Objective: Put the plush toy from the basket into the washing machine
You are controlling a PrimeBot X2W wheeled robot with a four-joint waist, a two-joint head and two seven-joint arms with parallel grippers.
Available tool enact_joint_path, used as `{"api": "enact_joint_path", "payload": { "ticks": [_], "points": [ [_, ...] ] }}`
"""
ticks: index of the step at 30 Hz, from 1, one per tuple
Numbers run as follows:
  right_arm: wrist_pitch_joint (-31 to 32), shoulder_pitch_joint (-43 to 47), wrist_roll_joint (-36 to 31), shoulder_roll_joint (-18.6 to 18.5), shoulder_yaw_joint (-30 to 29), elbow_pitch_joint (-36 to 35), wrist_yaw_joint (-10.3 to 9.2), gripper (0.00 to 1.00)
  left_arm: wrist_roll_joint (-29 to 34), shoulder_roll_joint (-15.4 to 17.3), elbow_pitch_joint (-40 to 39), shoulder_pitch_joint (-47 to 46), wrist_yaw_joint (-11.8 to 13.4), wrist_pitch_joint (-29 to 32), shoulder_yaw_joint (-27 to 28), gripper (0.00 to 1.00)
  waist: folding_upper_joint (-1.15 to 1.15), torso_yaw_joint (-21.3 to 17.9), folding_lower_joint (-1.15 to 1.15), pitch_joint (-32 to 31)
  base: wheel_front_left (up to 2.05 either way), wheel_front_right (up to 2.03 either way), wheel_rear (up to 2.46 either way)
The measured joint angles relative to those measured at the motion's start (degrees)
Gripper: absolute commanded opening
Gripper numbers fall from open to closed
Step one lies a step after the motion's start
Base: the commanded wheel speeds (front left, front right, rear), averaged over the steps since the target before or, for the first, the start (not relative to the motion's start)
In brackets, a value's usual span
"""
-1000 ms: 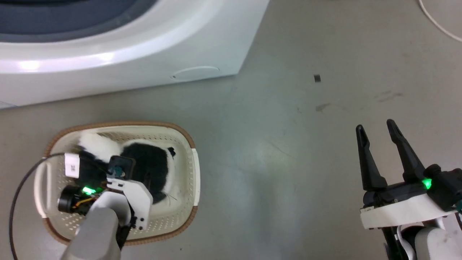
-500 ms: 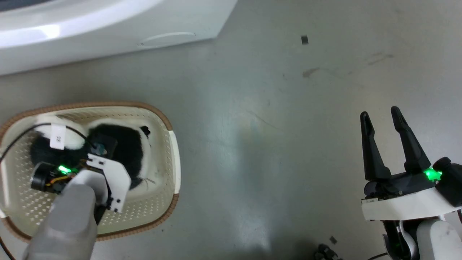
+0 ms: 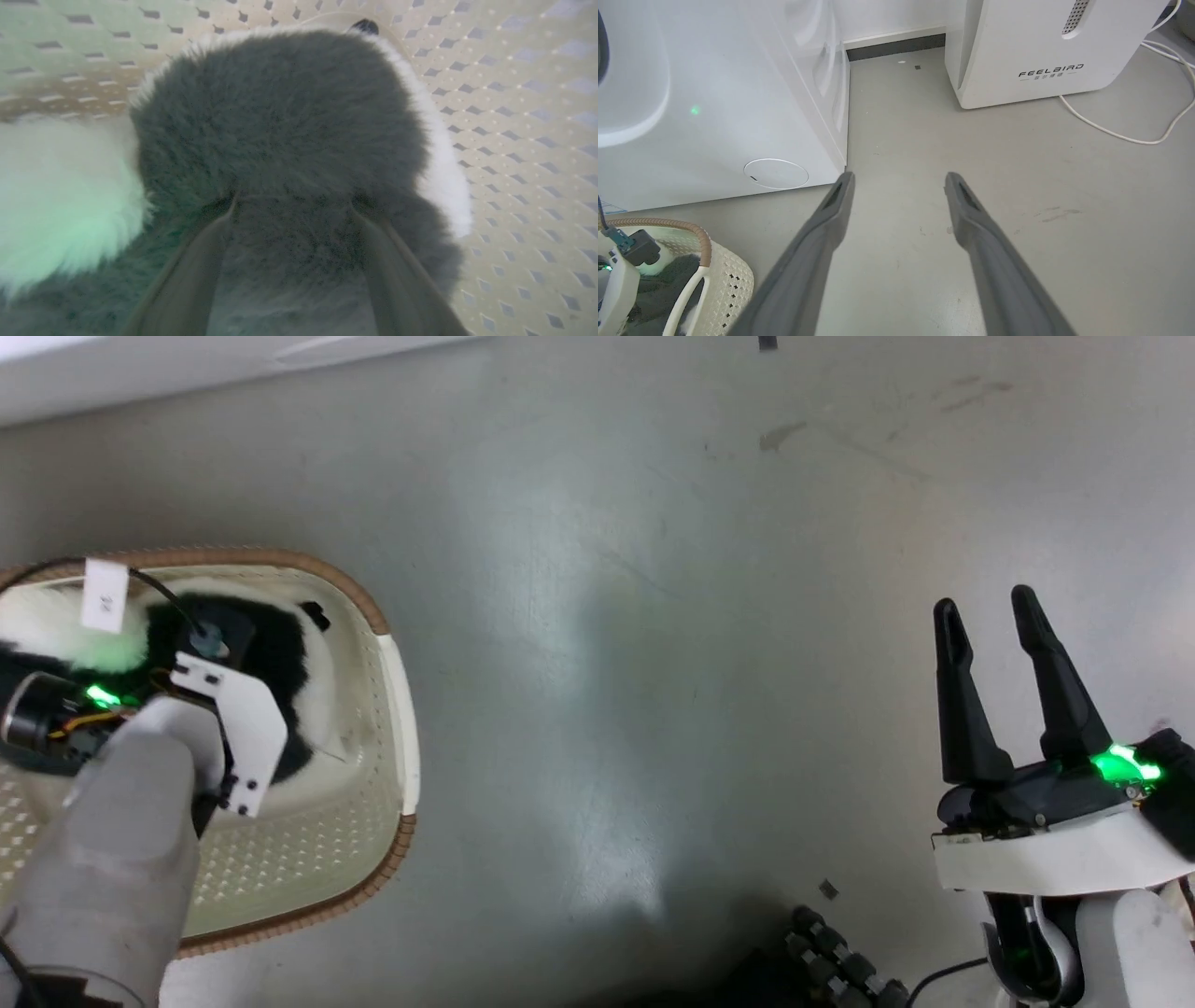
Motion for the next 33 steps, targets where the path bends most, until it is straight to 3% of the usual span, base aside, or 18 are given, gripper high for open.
{"api": "enact_joint_path", "payload": {
  "ticks": [2, 3, 4, 15, 33],
  "points": [
    [-0.19, -0.25, 0.64, 0.00, 0.15, 0.03, 0.00, 1.00, -0.09, 0.21, 0.93, -1.05, -0.04, 0.14, -0.26, 1.00, 0.00, -0.42, 0.00, 1.00, 0.00, 0.00, 0.00],
    [-0.26, -0.38, 1.03, 0.00, 0.20, 0.09, 0.00, 1.00, -0.55, 0.23, 1.40, -1.45, -0.16, 0.65, -0.41, 0.44, 0.00, -0.62, 0.00, 1.43, 0.00, 0.00, 0.00],
    [-0.49, -0.42, 1.29, 0.00, 0.20, 0.14, 0.00, 1.00, -1.02, 0.27, 1.91, -1.88, -0.40, 0.64, -0.47, 0.00, 0.00, -0.81, 0.00, 1.82, 0.00, 0.00, 0.00],
    [-1.41, -1.58, 1.19, -0.01, -1.16, 1.44, 0.00, 1.00, -4.48, -0.75, 6.78, -1.86, -1.51, -3.14, -1.52, 0.00, 0.00, -0.74, 0.00, -0.43, 0.00, 0.00, 0.00],
    [-1.42, 2.76, -4.77, -0.01, -6.06, 4.12, 0.00, 1.00, -10.59, -9.06, 7.27, 11.93, -1.54, -19.23, 0.37, 0.00, 0.00, 4.50, -0.01, -21.08, 0.00, 0.00, 0.00]
  ]
}}
